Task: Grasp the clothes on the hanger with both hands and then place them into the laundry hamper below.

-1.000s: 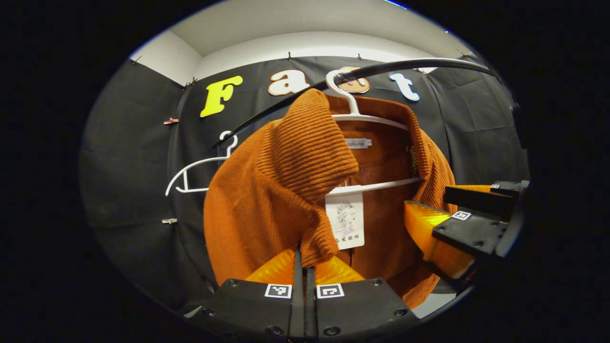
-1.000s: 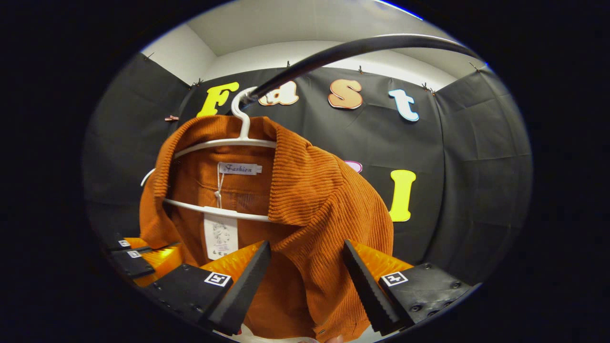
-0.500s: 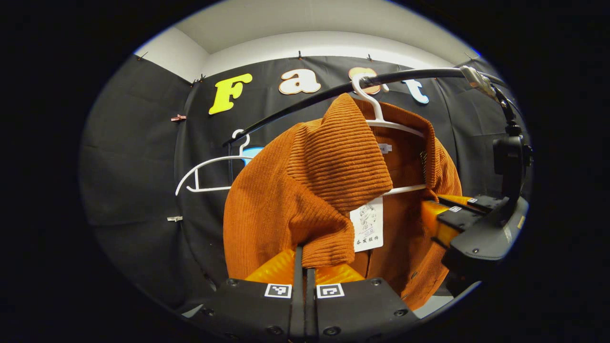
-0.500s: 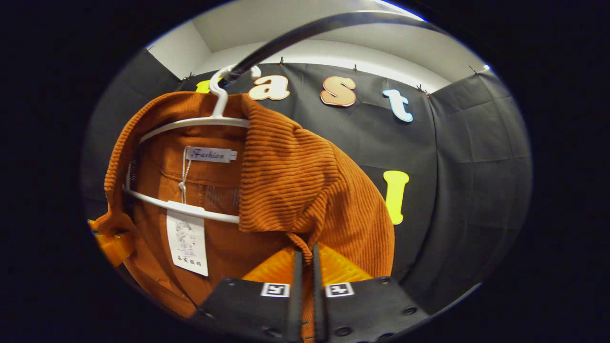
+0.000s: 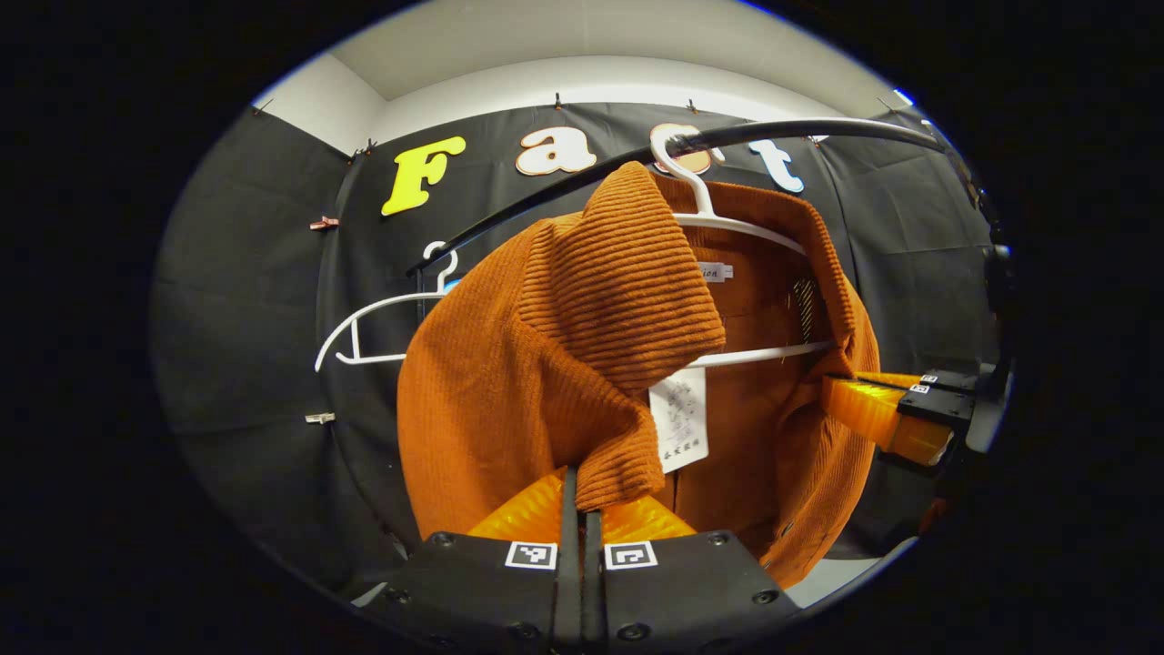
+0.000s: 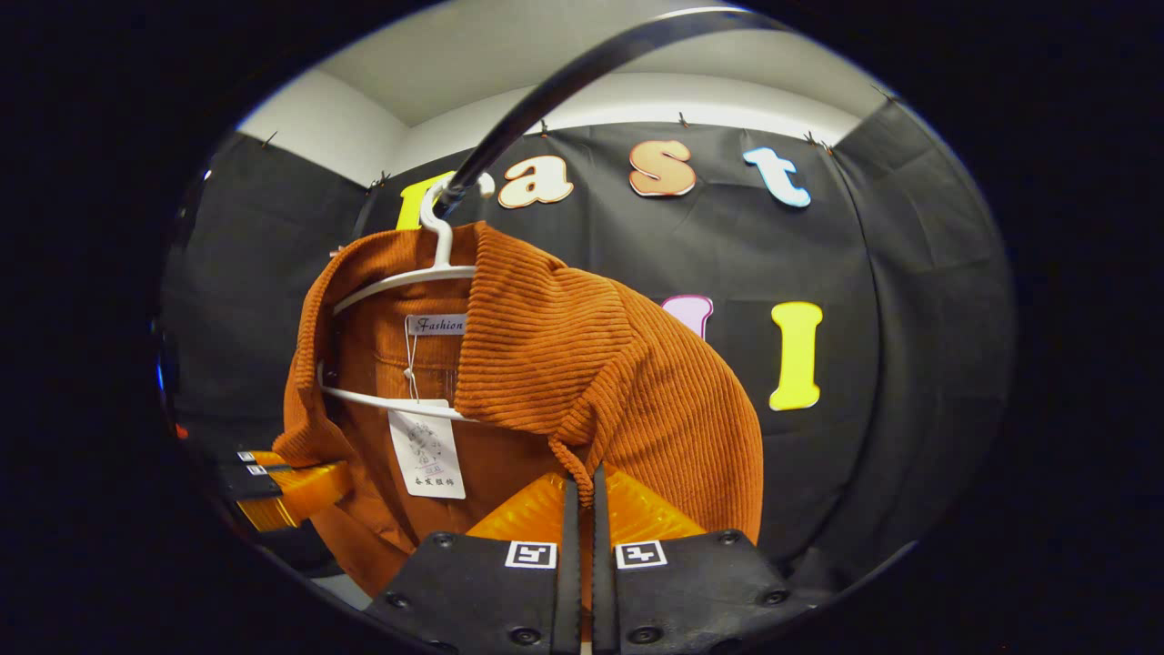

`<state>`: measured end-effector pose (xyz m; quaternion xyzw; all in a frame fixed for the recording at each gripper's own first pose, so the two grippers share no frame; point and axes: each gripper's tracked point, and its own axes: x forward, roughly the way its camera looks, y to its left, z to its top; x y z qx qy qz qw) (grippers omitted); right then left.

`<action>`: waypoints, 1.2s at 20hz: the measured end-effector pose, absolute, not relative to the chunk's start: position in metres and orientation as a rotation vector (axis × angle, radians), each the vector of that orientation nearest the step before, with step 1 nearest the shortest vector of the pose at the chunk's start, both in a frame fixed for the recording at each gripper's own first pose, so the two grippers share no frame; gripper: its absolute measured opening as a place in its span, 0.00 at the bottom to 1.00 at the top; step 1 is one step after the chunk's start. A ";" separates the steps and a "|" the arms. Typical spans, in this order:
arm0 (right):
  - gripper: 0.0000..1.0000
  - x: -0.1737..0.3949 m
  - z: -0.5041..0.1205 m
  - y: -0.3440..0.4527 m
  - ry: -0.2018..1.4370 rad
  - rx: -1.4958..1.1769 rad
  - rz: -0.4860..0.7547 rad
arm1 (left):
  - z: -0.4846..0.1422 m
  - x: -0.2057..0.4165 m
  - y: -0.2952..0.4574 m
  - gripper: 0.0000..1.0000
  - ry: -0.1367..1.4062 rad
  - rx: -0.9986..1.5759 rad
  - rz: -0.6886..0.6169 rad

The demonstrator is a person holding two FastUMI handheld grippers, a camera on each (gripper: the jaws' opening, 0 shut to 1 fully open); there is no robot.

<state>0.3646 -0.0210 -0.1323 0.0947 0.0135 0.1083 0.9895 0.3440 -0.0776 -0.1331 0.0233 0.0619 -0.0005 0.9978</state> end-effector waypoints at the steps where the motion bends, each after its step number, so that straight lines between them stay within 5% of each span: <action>1: 0.09 0.367 -0.133 -0.022 0.048 0.228 0.224 | -0.132 0.344 -0.077 0.06 0.127 0.041 0.001; 8: 0.09 0.380 -0.129 -0.029 0.181 0.572 0.303 | -0.130 0.343 -0.076 0.05 0.154 0.034 0.002; 15: 0.04 0.391 -0.130 -0.046 0.224 0.566 0.354 | -0.126 0.346 -0.078 0.05 0.166 0.028 -0.012; 24: 0.07 0.397 -0.039 -0.098 0.001 0.726 0.378 | -0.091 0.347 -0.067 0.03 0.126 0.003 -0.002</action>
